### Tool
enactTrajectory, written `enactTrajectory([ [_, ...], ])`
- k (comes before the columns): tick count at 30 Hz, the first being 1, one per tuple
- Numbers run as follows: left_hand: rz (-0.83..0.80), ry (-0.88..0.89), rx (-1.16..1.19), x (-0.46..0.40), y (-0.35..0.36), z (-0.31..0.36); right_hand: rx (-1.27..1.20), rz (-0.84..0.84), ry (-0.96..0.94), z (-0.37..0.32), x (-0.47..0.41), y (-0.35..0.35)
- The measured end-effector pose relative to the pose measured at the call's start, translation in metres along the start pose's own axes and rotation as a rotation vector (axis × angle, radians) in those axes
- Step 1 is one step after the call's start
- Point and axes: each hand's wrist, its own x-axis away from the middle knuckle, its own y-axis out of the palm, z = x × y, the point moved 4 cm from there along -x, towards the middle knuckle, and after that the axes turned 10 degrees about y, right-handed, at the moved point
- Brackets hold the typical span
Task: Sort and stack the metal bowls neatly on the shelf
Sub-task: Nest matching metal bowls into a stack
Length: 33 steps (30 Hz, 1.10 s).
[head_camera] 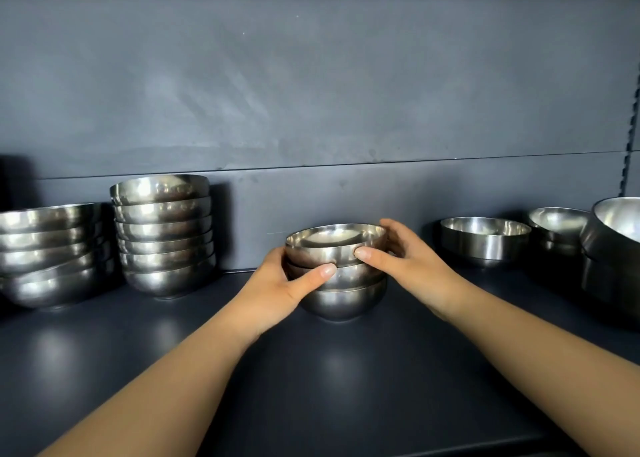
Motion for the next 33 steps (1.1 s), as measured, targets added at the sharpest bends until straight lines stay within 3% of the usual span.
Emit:
enactTrajectory([
  [7,-0.015,0.100,0.008,-0.003,-0.002,-0.003,-0.025,0.036,-0.015,-0.003,0.004,-0.004],
  [18,-0.010,0.085,0.056,-0.002,-0.001,-0.001,0.008,0.049,-0.008,-0.001,0.005,-0.004],
  [26,-0.156,-0.017,0.048,0.006,0.005,-0.006,-0.012,-0.121,0.034,0.004,0.008,0.003],
  [33,-0.142,-0.034,0.023,0.007,0.002,-0.003,-0.084,-0.207,0.124,0.009,0.011,0.005],
])
